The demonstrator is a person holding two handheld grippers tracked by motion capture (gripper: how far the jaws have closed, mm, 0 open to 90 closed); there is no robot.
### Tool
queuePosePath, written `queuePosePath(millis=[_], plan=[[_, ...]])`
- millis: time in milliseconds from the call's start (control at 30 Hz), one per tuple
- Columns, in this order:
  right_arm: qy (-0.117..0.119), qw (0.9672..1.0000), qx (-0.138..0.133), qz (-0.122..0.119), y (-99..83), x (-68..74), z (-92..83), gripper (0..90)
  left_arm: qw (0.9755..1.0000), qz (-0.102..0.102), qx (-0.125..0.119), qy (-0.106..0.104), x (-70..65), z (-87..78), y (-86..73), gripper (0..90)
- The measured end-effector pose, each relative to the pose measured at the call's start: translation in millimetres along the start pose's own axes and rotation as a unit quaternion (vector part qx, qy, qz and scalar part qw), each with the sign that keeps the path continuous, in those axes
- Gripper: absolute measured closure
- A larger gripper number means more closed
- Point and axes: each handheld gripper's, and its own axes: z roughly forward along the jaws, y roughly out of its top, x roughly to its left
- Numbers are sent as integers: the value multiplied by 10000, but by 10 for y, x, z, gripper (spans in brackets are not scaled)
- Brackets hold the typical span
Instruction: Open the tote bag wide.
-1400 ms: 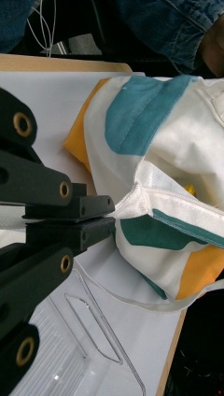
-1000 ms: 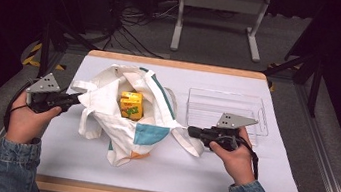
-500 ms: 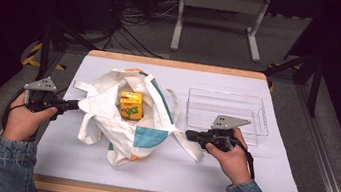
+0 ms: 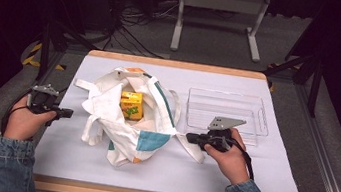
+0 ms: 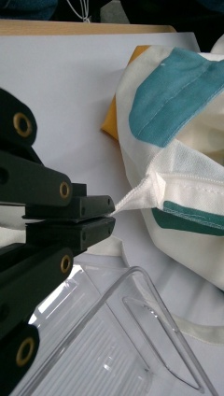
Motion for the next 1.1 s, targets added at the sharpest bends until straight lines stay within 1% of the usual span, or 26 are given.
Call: queuePosePath(millis=[33,67,100,133,200,333,433,467,500,533,567,600,667,700,733,767,800,833,867,900,933,1033,1100], plan=[[25,10000,-28,9,3,2,6,879,10000,33,-84,-37,-15,-19,15,900],[43,10000,-44,7,10,8,9,879,9999,83,-136,-26,-38,-35,28,900],[43,10000,-44,7,10,8,9,879,9999,83,-136,-26,-38,-35,28,900],[54,10000,-61,-10,17,15,10,878,9997,152,-184,-25,-57,-53,44,900],[48,10000,-66,-46,30,31,4,876,9994,196,-272,-59,-85,-78,59,900],[47,9999,-137,-92,61,51,-46,854,9988,222,-431,-45,-121,-153,79,900],[36,9997,-181,-159,104,68,-89,824,9981,191,-580,-84,-151,-208,95,900],[36,9997,-187,-175,122,74,-106,809,9978,192,-627,-67,-164,-223,101,900],[26,9996,-207,-212,146,79,-127,793,9975,202,-682,-47,-171,-229,106,861],[17,9995,-227,-223,162,83,-140,784,9969,230,-757,18,-176,-236,112,820],[4,9994,-257,-247,185,87,-160,775,9963,234,-819,88,-183,-242,116,757],[-11,9992,-293,-257,208,92,-181,768,9962,245,-833,118,-187,-253,119,740],[-16,9989,-377,-288,261,105,-227,762,9953,212,-936,78,-196,-277,122,695],[-16,9989,-377,-288,261,105,-227,762,9953,212,-936,78,-196,-277,122,672],[-10,9986,-435,-309,299,115,-256,754,9949,197,-988,60,-203,-292,124,672],[-18,9982,-483,-359,341,125,-284,747,9943,229,-1035,60,-202,-301,130,656],[-37,9975,-558,-424,408,135,-319,744,9934,167,-1132,29,-223,-326,140,644],[-37,9975,-558,-424,408,135,-319,744,9934,167,-1132,29,-223,-326,140,644],[-59,9971,-604,-456,451,136,-334,747,9927,181,-1194,19,-237,-334,150,644],[-63,9965,-670,-491,508,133,-347,756,9924,153,-1218,17,-259,-340,159,652],[-49,9959,-731,-529,566,130,-353,765,9922,187,-1230,35,-273,-344,168,664],[-14,9944,-844,-635,710,136,-335,785,9913,213,-1299,-38,-318,-352,191,678],[16,9934,-910,-695,803,140,-294,799,9902,276,-1369,-97,-352,-365,210,686]])
